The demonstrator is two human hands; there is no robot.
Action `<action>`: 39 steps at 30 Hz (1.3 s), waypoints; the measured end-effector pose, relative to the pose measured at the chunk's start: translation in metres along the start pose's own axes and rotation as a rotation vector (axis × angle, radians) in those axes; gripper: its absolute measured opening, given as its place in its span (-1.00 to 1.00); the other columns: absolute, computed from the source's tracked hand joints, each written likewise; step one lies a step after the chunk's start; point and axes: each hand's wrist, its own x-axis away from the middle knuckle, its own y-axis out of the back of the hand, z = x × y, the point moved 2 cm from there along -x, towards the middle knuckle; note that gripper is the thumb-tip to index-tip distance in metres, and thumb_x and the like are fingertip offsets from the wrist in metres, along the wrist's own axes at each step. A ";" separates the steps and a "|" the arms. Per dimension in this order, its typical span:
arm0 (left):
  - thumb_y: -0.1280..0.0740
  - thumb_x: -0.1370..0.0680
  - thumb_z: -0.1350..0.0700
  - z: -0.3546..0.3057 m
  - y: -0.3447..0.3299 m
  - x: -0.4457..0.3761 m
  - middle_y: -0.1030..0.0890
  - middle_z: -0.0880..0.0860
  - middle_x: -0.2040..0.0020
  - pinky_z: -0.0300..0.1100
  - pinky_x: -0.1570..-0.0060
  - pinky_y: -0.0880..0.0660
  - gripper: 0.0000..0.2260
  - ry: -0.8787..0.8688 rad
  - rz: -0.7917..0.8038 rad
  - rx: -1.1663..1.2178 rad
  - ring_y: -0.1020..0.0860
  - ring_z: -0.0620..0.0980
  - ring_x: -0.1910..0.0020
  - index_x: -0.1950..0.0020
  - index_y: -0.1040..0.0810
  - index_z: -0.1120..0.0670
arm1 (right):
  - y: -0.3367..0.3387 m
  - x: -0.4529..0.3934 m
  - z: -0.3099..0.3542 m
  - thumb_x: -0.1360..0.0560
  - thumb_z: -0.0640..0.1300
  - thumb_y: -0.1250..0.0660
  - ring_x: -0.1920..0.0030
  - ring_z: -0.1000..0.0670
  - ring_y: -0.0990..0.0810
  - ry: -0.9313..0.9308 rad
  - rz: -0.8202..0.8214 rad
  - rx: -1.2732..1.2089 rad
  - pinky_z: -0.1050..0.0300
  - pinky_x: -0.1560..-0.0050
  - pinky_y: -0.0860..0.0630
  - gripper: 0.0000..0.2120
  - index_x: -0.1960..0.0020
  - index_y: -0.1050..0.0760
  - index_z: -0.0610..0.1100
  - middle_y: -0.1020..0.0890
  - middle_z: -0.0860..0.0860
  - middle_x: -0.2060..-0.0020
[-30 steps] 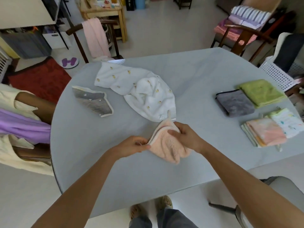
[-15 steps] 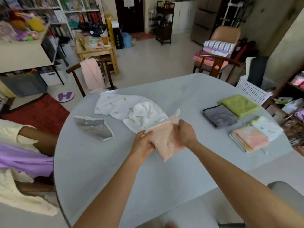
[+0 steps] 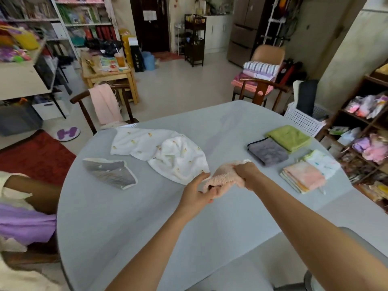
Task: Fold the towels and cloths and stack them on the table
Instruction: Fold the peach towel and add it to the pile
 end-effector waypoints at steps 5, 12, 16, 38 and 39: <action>-0.22 -0.57 0.26 -0.006 -0.011 0.008 -0.64 -0.05 0.13 -0.18 0.32 -0.59 -0.71 -0.080 -0.123 -0.098 -0.62 0.03 0.22 0.10 -0.57 -0.13 | -0.004 0.002 -0.005 -0.58 -0.29 -0.19 0.38 0.04 -0.44 0.002 -0.031 0.073 0.24 0.54 -0.42 -0.75 0.27 -0.33 -0.14 -0.45 -0.04 0.33; -0.17 -0.52 0.40 0.004 -0.005 -0.005 -0.66 0.02 -0.01 -0.11 0.06 -0.61 -0.66 -0.023 -0.181 -0.008 -0.62 0.03 -0.03 -0.10 -0.64 0.13 | -0.007 0.002 -0.005 -0.57 -0.21 -0.17 0.28 -0.15 -0.54 0.096 -0.110 0.175 0.10 0.33 -0.45 -0.80 0.08 -0.47 -0.33 -0.54 -0.18 0.30; -0.15 -0.50 0.47 0.007 0.006 0.004 -0.48 0.00 -0.34 -0.34 -0.36 -0.27 -0.56 -0.303 -0.153 -0.470 -0.41 -0.13 -0.35 -0.32 -0.51 0.21 | 0.010 -0.003 0.002 -0.57 -0.16 -0.21 0.14 -0.12 -0.46 0.269 -0.235 0.334 0.11 0.21 -0.33 -0.78 0.23 -0.37 -0.22 -0.47 -0.05 0.29; -0.25 -0.60 -0.05 0.040 -0.087 -0.051 -0.60 0.12 -0.10 -0.11 0.00 -0.48 -0.71 0.321 -0.511 0.180 -0.56 0.08 -0.07 -0.13 -0.54 0.15 | 0.066 -0.039 -0.020 -0.60 0.00 -0.22 0.40 0.06 -0.34 0.623 -0.006 0.477 0.18 0.34 -0.27 -0.73 0.22 -0.35 -0.12 -0.38 0.04 0.43; -0.23 -0.62 -0.01 0.043 -0.097 -0.058 -0.59 0.14 -0.14 -0.12 -0.06 -0.46 -0.71 0.258 -0.543 0.078 -0.55 0.09 -0.12 -0.17 -0.53 0.18 | 0.078 -0.050 -0.028 -0.61 -0.03 -0.20 0.39 0.06 -0.34 0.635 -0.007 0.504 0.14 0.33 -0.25 -0.75 0.21 -0.33 -0.11 -0.37 0.05 0.44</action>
